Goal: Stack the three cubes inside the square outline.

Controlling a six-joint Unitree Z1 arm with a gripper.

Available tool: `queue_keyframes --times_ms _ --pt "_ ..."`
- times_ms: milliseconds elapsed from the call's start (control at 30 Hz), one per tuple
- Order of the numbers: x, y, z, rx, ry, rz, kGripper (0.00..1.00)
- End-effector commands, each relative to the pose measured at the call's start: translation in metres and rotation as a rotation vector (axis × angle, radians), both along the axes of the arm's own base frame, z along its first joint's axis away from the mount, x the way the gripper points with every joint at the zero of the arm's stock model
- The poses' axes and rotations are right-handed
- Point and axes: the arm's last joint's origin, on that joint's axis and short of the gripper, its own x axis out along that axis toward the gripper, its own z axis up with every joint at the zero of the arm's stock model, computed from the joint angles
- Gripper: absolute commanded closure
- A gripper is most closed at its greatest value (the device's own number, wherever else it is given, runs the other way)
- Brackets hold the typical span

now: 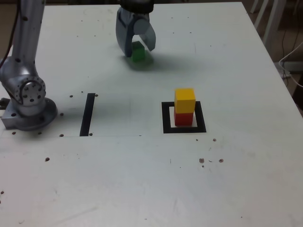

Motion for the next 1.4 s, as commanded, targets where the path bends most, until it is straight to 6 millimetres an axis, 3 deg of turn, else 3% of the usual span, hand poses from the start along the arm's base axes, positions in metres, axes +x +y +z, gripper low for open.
queue_keyframes --times_ms 0,300,533,733,1133,1367 --pt "0.002 0.003 -0.001 0.006 -0.008 0.0 0.64" --pt "0.005 0.003 -0.007 -0.01 -0.049 -0.036 0.8" --pt "0.008 0.003 -0.005 -0.022 -0.07 -0.065 0.83" --pt "0.011 -0.004 0.009 -0.015 -0.102 -0.108 0.83" --pt "0.032 -0.05 0.066 0.007 -0.151 -0.232 0.83" --pt "0.042 -0.093 0.09 0.02 -0.165 -0.318 0.83"
